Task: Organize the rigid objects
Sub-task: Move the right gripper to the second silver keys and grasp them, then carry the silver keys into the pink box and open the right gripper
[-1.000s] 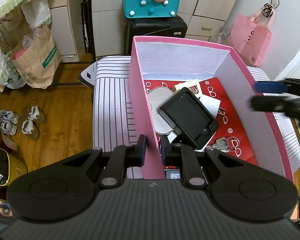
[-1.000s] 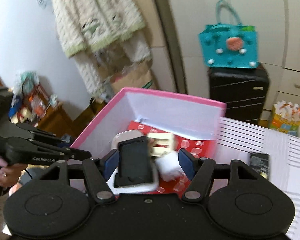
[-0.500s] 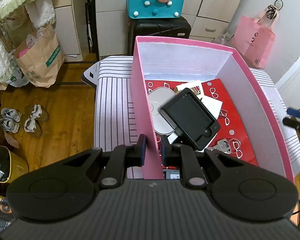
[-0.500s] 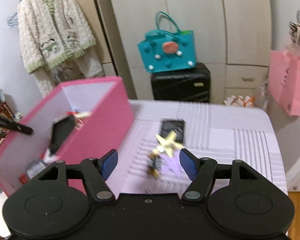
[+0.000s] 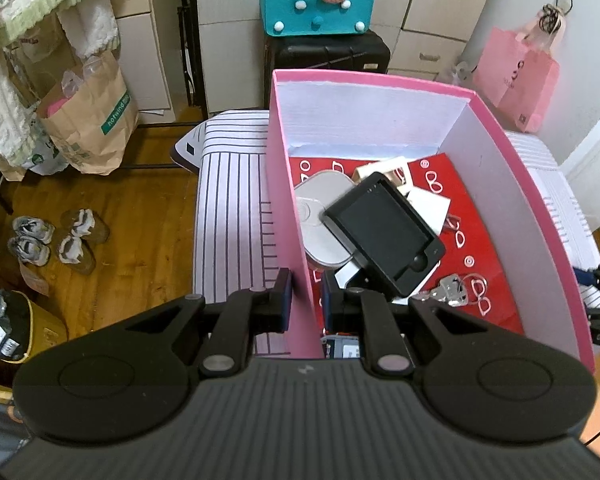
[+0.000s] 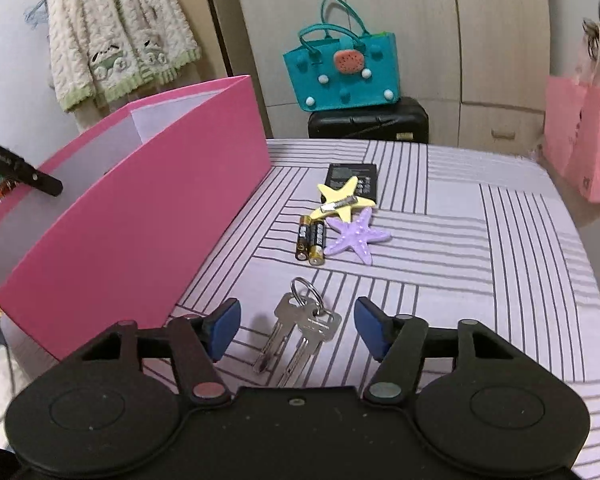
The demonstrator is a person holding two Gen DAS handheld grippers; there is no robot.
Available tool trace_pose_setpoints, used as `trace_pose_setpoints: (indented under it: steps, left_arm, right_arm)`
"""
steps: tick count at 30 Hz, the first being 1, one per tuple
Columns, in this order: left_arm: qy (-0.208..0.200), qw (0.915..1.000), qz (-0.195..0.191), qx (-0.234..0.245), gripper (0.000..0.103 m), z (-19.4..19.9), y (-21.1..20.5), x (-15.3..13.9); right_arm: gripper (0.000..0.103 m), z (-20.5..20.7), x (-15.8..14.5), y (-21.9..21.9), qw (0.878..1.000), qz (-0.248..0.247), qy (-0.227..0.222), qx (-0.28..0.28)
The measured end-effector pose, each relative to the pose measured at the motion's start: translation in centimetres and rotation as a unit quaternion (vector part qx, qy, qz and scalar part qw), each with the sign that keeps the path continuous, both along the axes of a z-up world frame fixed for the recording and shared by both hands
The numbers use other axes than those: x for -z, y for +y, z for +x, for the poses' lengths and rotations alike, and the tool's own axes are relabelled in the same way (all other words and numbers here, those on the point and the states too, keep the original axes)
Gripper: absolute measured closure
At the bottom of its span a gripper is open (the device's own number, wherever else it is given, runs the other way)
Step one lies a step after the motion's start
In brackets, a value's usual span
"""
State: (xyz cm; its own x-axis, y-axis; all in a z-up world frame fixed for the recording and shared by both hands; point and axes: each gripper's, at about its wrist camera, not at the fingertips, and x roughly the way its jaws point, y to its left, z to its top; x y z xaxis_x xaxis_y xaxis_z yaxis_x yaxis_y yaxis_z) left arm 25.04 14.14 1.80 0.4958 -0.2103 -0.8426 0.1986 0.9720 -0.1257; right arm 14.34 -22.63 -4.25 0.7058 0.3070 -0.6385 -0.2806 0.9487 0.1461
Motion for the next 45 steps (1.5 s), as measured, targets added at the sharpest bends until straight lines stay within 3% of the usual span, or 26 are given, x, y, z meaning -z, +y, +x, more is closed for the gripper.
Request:
trace_pose_setpoints:
  steps: [4, 7, 8, 9, 11, 12, 13, 25, 39, 45]
  left_arm:
    - [0.000, 1.0000, 0.007, 0.003, 0.089, -0.2, -0.2, -0.1]
    - [0.000, 1.0000, 0.005, 0.002, 0.089, -0.2, -0.2, -0.1]
    - [0.001, 1.0000, 0.004, 0.002, 0.089, -0.2, -0.2, -0.1]
    - [0.000, 1.0000, 0.004, 0.002, 0.089, -0.3, -0.2, -0.1]
    - [0.000, 1.0000, 0.005, 0.002, 0.089, -0.4, -0.2, -0.2]
    - [0.000, 1.0000, 0.005, 0.002, 0.089, -0.4, -0.2, -0.2]
    - [0.000, 1.0000, 0.004, 0.002, 0.089, -0.4, -0.2, -0.1]
    - [-0.001, 0.9999, 0.007, 0.007, 0.089, -0.6, -0.1, -0.2]
    - [-0.010, 0.9995, 0.022, 0.021, 0.092, -1.3, -0.3, -0.4]
    - [-0.012, 0.9993, 0.025, 0.024, 0.092, -1.5, -0.2, -0.4]
  right_arm:
    - [0.041, 0.4, 0.5, 1.0, 0.999, -0.034, -0.006, -0.014]
    - [0.050, 0.9, 1.1, 1.2, 0.999, -0.047, -0.010, -0.008]
    - [0.058, 1.0, 1.2, 1.2, 0.999, -0.051, -0.012, -0.004]
    - [0.073, 1.1, 1.1, 1.2, 0.998, -0.055, -0.014, -0.002]
    - [0.074, 1.3, 0.8, 1.0, 0.999, -0.049, -0.010, 0.003]
    - [0.097, 1.5, 0.7, 0.8, 0.999, -0.043, -0.005, 0.006]
    - [0.099, 1.5, 0.4, 0.5, 0.999, -0.035, -0.008, 0.012]
    - [0.099, 2.0, -2.5, -1.4, 0.998, 0.050, 0.006, 0.026]
    - [0.099, 2.1, -12.1, 2.0, 0.993, 0.085, -0.055, -0.053]
    - [0.099, 2.3, -15.0, 5.0, 0.987, 0.101, -0.059, -0.111]
